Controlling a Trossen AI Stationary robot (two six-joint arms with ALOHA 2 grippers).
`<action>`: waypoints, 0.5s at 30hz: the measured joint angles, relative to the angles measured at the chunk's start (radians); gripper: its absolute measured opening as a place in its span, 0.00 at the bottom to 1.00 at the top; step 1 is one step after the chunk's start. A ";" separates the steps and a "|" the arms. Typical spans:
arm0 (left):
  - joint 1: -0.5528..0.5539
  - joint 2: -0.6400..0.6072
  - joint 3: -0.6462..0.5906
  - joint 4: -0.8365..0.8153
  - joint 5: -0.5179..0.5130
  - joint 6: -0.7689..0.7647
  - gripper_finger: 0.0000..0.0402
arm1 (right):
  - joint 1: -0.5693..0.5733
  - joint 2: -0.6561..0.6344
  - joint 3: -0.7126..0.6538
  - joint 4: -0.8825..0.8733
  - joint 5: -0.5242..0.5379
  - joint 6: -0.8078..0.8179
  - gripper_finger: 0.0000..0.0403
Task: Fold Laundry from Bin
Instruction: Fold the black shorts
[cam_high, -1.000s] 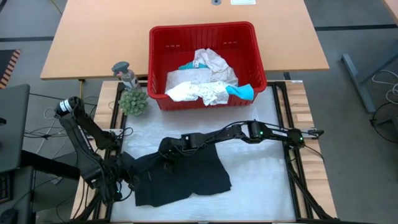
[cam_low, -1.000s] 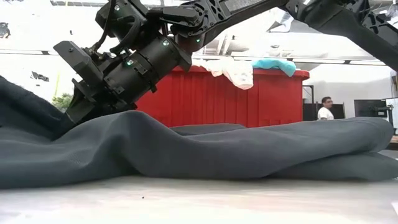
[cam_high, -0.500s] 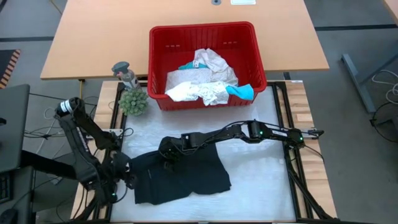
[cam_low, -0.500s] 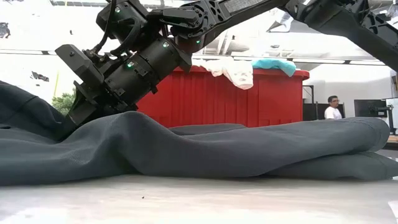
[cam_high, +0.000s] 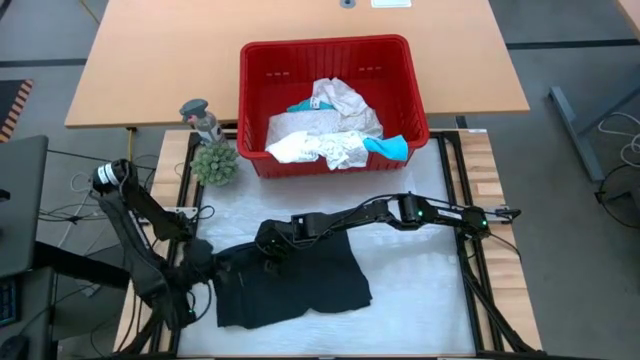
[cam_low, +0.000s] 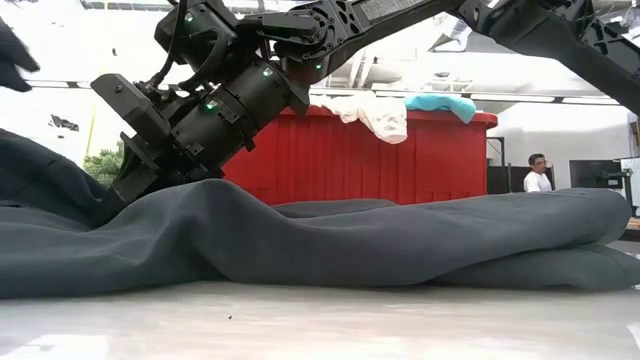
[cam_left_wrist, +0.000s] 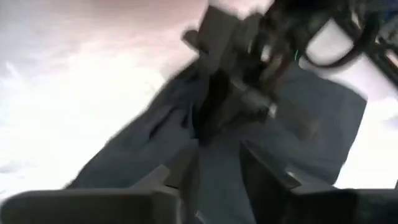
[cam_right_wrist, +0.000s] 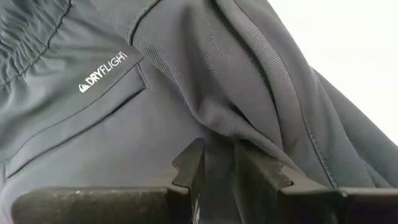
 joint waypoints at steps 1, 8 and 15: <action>0.008 0.009 -0.026 0.019 0.017 -0.002 0.20 | 0.000 0.000 0.000 -0.002 0.000 0.000 0.29; 0.014 0.035 -0.206 0.163 0.122 -0.062 0.01 | -0.001 -0.001 0.000 -0.017 0.000 0.000 0.29; 0.015 0.035 -0.364 0.344 0.228 -0.072 0.01 | -0.002 -0.008 0.001 -0.032 -0.020 0.000 0.29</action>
